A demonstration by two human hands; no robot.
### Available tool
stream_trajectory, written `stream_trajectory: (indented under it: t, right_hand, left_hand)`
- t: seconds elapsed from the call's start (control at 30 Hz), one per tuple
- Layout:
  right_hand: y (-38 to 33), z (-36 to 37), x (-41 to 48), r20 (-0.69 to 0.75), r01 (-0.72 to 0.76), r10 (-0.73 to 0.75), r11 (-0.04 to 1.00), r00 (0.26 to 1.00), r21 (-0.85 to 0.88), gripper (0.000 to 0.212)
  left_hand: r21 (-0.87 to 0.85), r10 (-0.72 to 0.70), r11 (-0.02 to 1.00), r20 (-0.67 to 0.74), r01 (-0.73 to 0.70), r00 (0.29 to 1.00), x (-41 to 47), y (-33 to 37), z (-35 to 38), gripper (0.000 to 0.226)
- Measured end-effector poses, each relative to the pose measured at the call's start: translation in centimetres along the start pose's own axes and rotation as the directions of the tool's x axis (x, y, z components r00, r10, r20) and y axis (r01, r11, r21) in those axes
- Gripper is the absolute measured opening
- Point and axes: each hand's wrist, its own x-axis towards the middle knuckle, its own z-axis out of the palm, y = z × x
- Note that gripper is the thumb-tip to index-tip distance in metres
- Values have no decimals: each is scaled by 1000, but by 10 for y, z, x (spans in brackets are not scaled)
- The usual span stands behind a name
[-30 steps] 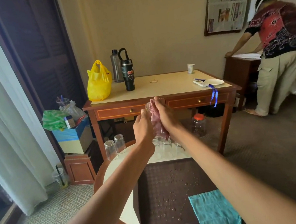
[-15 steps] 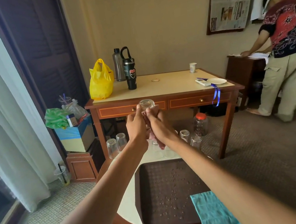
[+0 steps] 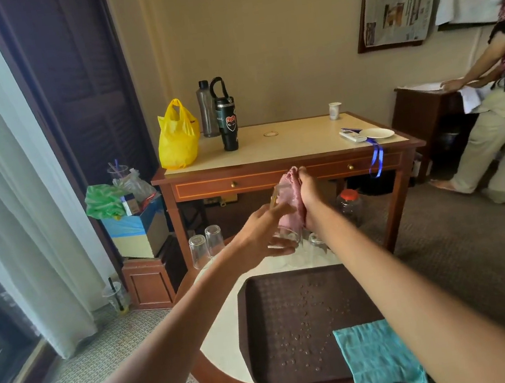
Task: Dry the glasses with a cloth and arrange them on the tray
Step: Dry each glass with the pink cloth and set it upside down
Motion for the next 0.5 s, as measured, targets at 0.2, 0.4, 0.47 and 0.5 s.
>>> stream_trajectory:
  t: [0.2, 0.4, 0.47, 0.5]
  right_hand:
    - [15, -25, 4, 42, -92, 91, 996, 995, 22, 66]
    - [28, -21, -7, 158, 30, 2, 979, 987, -201, 61]
    - [33, -17, -13, 166, 164, -133, 968, 977, -191, 62]
    - [35, -14, -15, 177, 256, -224, 949, 958, -182, 63]
  left_hand:
    - [515, -55, 856, 17, 38, 998, 4, 20, -17, 33]
    - [394, 117, 916, -80, -76, 990, 12, 26, -34, 22]
    - [230, 53, 973, -115, -25, 992, 16, 19, -33, 34]
    - [103, 5, 995, -154, 11, 988, 17, 14, -31, 37]
